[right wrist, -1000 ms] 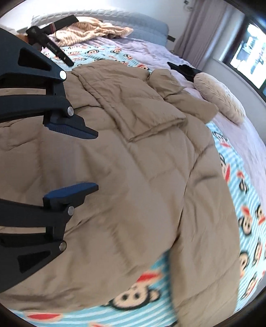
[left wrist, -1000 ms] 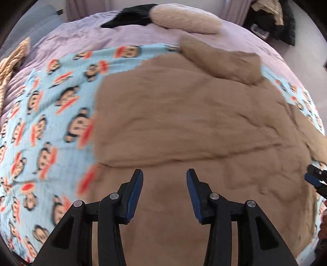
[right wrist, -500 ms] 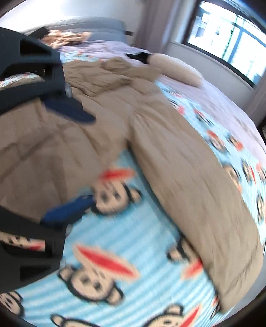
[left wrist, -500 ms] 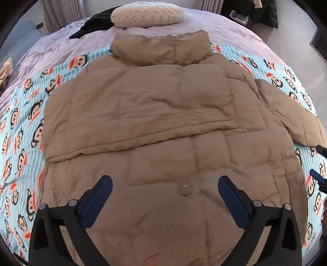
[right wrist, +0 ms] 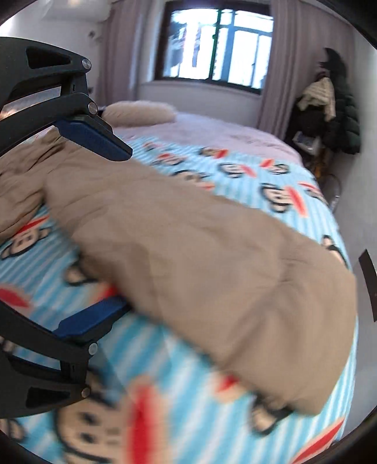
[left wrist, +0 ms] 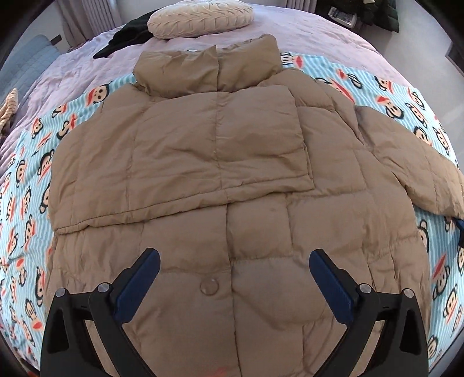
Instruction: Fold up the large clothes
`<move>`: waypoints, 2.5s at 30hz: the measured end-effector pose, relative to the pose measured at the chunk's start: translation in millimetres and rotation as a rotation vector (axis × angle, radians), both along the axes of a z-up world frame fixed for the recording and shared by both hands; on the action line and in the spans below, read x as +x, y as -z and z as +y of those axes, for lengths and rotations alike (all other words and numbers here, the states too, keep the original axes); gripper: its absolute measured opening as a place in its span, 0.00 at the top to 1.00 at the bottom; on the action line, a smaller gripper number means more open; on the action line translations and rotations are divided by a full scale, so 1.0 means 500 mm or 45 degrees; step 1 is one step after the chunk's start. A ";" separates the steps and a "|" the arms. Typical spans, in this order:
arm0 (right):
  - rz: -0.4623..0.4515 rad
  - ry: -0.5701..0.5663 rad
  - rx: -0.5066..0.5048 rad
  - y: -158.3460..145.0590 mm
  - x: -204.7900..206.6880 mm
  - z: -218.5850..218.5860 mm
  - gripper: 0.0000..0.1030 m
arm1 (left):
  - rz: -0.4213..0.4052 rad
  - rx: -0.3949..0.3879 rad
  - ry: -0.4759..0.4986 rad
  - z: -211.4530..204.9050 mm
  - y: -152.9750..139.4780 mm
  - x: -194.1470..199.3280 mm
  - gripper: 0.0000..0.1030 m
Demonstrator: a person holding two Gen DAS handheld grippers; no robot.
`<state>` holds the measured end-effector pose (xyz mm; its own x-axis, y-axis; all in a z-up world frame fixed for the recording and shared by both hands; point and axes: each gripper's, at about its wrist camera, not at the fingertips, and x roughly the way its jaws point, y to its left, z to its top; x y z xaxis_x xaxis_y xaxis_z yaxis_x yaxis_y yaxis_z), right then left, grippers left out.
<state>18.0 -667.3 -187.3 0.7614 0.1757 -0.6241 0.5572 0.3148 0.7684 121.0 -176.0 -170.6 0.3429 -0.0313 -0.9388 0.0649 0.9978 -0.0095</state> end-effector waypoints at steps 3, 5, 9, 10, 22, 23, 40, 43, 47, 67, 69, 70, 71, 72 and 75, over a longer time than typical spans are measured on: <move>-0.047 0.069 0.143 0.016 0.016 -0.031 0.43 | -0.011 -0.013 -0.001 -0.003 -0.004 0.008 0.00; -0.098 0.071 0.270 0.036 0.033 -0.034 0.84 | -0.022 -0.029 0.008 -0.002 -0.011 0.012 0.00; -0.172 -0.032 0.267 0.017 0.076 0.003 0.94 | -0.064 -0.035 -0.028 0.019 -0.029 0.016 0.00; -0.192 -0.084 0.242 0.001 0.092 0.023 0.94 | -0.073 -0.038 -0.046 0.030 -0.032 0.017 0.00; -0.337 -0.932 -0.440 -0.225 0.315 0.549 0.94 | -0.154 -0.050 -0.259 0.213 -0.037 0.022 0.00; -0.327 -0.992 -0.486 -0.224 0.327 0.602 0.94 | -0.155 -0.050 -0.267 0.226 -0.034 0.021 0.00; 0.031 -1.251 -0.599 -0.045 0.323 0.833 0.33 | -0.166 -0.092 -0.254 0.311 0.014 0.035 0.00; 0.040 -1.090 -0.507 -0.063 0.305 0.755 0.33 | -0.173 -0.124 -0.241 0.312 0.015 0.052 0.00; 0.058 -0.856 -0.281 -0.038 0.330 0.669 0.82 | -0.185 -0.201 -0.286 0.339 0.004 0.063 0.00; 0.228 -1.478 -0.541 -0.010 0.236 0.817 0.63 | -0.162 -0.596 -0.271 0.405 -0.006 0.099 0.01; 0.297 -1.329 -0.490 -0.004 0.221 0.726 0.63 | -0.120 -0.618 -0.249 0.382 0.020 0.120 0.16; 0.320 -1.245 -0.450 -0.001 0.210 0.674 0.63 | -0.080 -0.627 -0.242 0.370 0.037 0.134 0.25; 0.330 -1.176 -0.410 0.000 0.200 0.632 0.63 | -0.054 -0.636 -0.244 0.361 0.048 0.142 0.29; 0.336 -1.087 -0.357 0.002 0.189 0.581 0.63 | -0.033 -0.655 -0.244 0.355 0.060 0.150 0.50; 0.321 -0.872 -0.253 0.007 0.171 0.476 0.64 | 0.020 -0.691 -0.260 0.333 0.077 0.162 0.81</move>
<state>103.6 -429.4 -190.9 0.3527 0.4242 -0.8341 0.3382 0.7733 0.5363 202.2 -9.7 -209.1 0.3789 -0.4442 -0.8119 -0.1327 0.8422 -0.5226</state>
